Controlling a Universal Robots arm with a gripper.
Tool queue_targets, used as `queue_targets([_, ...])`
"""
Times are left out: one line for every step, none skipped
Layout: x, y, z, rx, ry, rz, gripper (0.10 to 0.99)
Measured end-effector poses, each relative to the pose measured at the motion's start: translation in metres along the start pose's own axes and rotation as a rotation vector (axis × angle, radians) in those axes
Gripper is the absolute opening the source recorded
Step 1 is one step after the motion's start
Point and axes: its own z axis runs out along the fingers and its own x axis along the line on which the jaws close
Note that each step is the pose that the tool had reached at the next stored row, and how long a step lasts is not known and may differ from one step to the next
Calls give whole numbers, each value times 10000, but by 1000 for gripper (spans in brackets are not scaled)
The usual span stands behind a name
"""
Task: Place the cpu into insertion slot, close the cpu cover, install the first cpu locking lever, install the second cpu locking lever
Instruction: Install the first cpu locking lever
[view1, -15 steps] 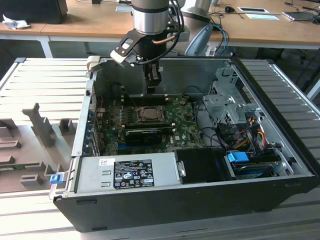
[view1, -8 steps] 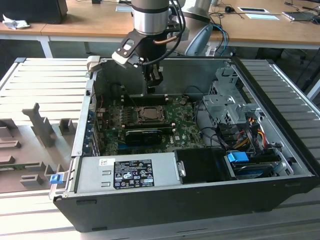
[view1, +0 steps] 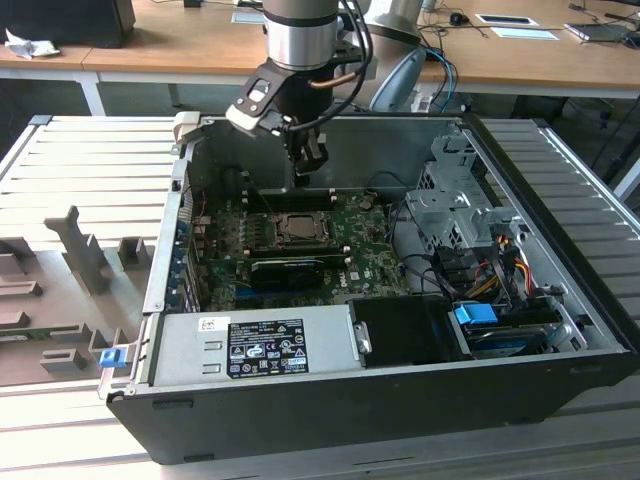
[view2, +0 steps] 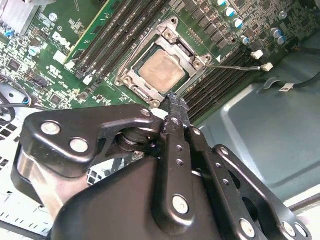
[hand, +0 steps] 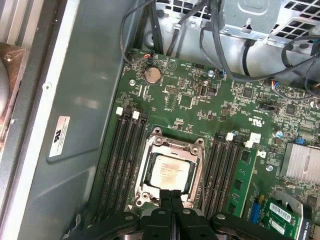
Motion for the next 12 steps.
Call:
queue_targets([0, 0, 0, 2, 3, -62, 106])
queue_targets([0, 0, 0, 2, 6, -118, 106])
queue_targets([0, 0, 0, 4, 9, -192, 106])
queue_targets([0, 0, 0, 5, 12, -272, 106])
queue_targets([0, 0, 0, 6, 16, -333, 106])
queue_targets([0, 0, 0, 8, 20, -420, 106])
queue_targets([0, 0, 0, 10, 24, -509, 106])
queue_targets([-1, 0, 0, 10, 27, -561, 106])
queue_targets([-1, 0, 0, 11, 28, -606, 106])
queue_targets([-1, 0, 0, 12, 32, -672, 106])
queue_targets([-1, 0, 0, 13, 33, -711, 106])
queue_targets([-1, 0, 0, 14, 36, -761, 106])
